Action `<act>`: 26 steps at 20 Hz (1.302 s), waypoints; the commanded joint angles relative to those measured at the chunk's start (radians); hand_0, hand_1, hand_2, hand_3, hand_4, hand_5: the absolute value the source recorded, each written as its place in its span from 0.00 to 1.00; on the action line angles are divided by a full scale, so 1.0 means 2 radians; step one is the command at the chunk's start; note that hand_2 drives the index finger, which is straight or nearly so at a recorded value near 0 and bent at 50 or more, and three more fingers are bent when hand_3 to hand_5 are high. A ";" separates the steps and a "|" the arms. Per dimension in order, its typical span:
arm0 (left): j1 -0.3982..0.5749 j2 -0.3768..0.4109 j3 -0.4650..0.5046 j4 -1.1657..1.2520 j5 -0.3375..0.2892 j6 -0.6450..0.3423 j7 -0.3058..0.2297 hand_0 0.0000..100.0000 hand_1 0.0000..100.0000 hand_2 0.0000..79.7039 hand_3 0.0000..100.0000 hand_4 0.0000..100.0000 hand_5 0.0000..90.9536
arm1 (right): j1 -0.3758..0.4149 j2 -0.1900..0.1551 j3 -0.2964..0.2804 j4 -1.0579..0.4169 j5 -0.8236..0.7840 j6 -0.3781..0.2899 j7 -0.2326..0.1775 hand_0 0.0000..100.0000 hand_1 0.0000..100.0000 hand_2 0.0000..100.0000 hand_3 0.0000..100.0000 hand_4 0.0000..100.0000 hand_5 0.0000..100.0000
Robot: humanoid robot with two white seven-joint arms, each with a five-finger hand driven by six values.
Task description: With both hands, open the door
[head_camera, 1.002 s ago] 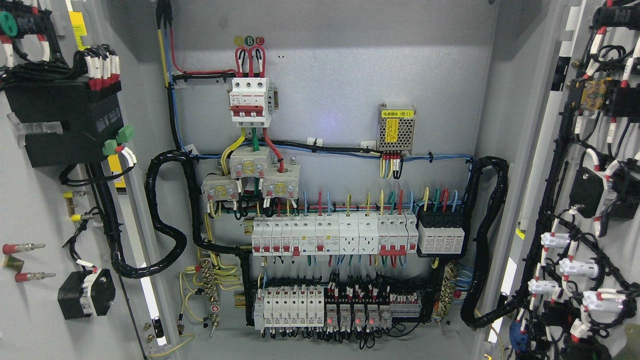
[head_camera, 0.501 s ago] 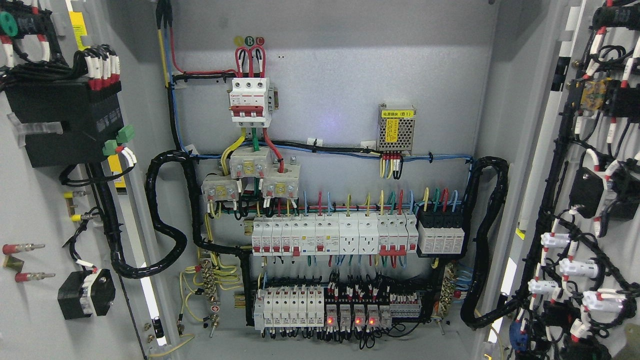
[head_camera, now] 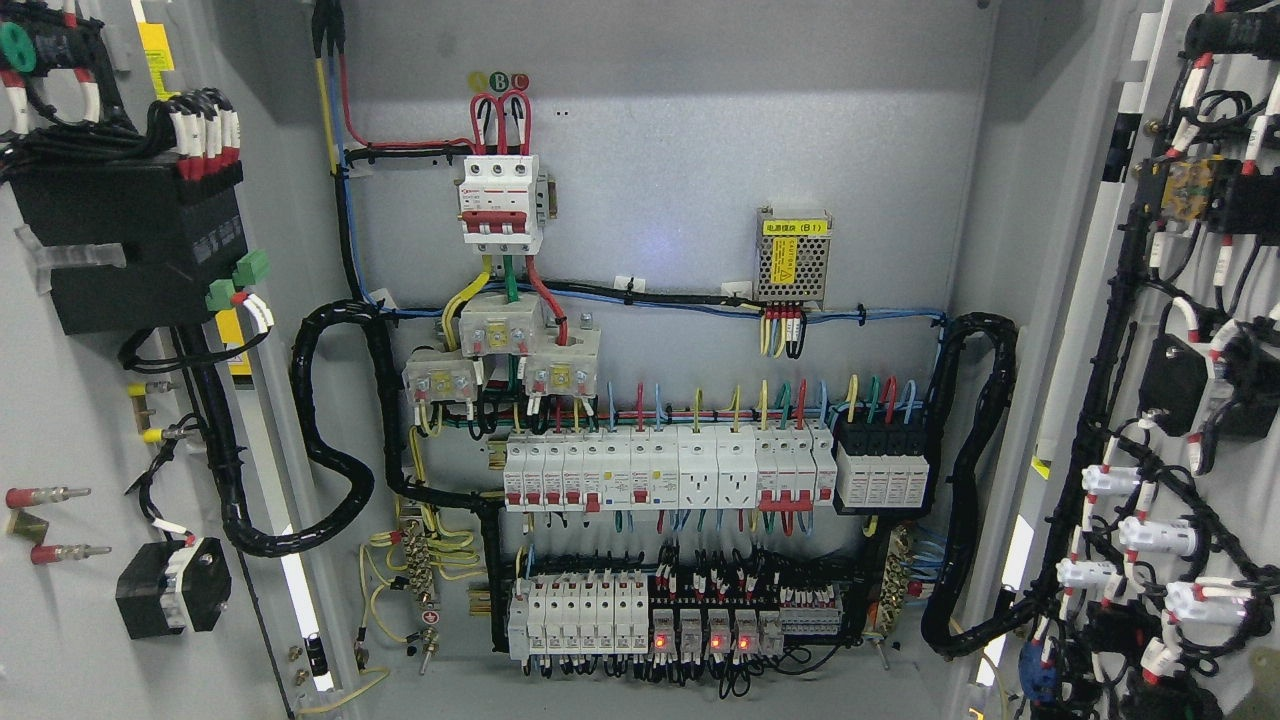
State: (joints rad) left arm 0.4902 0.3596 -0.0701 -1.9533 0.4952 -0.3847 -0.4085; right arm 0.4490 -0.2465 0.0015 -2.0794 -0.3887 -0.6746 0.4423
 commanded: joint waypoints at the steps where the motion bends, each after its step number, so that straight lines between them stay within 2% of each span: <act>1: 0.001 -0.016 0.075 -0.034 0.015 -0.005 -0.025 0.12 0.56 0.00 0.00 0.00 0.00 | -0.009 0.009 -0.044 -0.005 -0.013 0.001 0.000 0.00 0.50 0.04 0.00 0.00 0.00; 4: 0.004 -0.017 0.102 -0.033 0.030 -0.008 -0.028 0.12 0.56 0.00 0.00 0.00 0.00 | -0.012 0.010 -0.055 -0.006 -0.045 0.003 -0.001 0.00 0.50 0.04 0.00 0.00 0.00; 8: 0.006 -0.016 0.137 -0.031 0.058 -0.007 -0.030 0.12 0.56 0.00 0.00 0.00 0.00 | -0.013 0.010 -0.060 -0.005 -0.049 0.004 -0.001 0.00 0.50 0.04 0.00 0.00 0.00; 12: 0.018 -0.016 0.157 -0.030 0.081 -0.007 -0.060 0.12 0.56 0.00 0.00 0.00 0.00 | -0.013 0.010 -0.061 -0.004 -0.059 0.011 0.000 0.00 0.50 0.04 0.00 0.00 0.00; 14: 0.023 -0.016 0.169 -0.028 0.097 -0.006 -0.063 0.12 0.56 0.00 0.00 0.00 0.00 | -0.013 0.009 -0.061 -0.005 -0.093 0.046 0.000 0.00 0.50 0.04 0.00 0.00 0.00; 15: 0.023 -0.016 0.176 -0.025 0.100 -0.006 -0.063 0.12 0.56 0.00 0.00 0.00 0.00 | -0.013 0.009 -0.061 -0.005 -0.101 0.053 0.000 0.00 0.50 0.04 0.00 0.00 0.00; 17: 0.022 -0.015 0.185 -0.011 0.101 -0.006 -0.066 0.12 0.56 0.00 0.00 0.00 0.00 | -0.013 0.009 -0.061 -0.005 -0.103 0.054 0.000 0.00 0.50 0.04 0.00 0.00 0.00; 20: 0.019 -0.010 0.189 0.015 0.117 -0.004 -0.106 0.12 0.56 0.00 0.00 0.00 0.00 | -0.012 0.009 -0.071 -0.005 -0.105 0.053 0.001 0.00 0.50 0.04 0.00 0.00 0.00; 21: 0.016 -0.011 0.198 0.019 0.119 -0.003 -0.112 0.12 0.56 0.00 0.00 0.00 0.00 | -0.013 0.010 -0.071 -0.005 -0.106 0.052 0.001 0.00 0.50 0.04 0.00 0.00 0.00; 24: 0.012 -0.010 0.223 0.040 0.124 -0.002 -0.112 0.12 0.56 0.00 0.00 0.00 0.00 | -0.011 0.011 -0.084 -0.005 -0.106 0.050 0.001 0.00 0.50 0.04 0.00 0.00 0.00; 26: 0.007 -0.002 0.241 0.061 0.150 -0.002 -0.113 0.12 0.56 0.00 0.00 0.00 0.00 | -0.011 0.017 -0.089 -0.005 -0.106 0.049 0.001 0.00 0.50 0.04 0.00 0.00 0.00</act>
State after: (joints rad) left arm 0.5190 0.3375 0.2677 -1.9405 0.7276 -0.3916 -0.6244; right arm 0.4244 -0.2277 -0.1243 -2.0881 -0.5877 -0.5732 0.4426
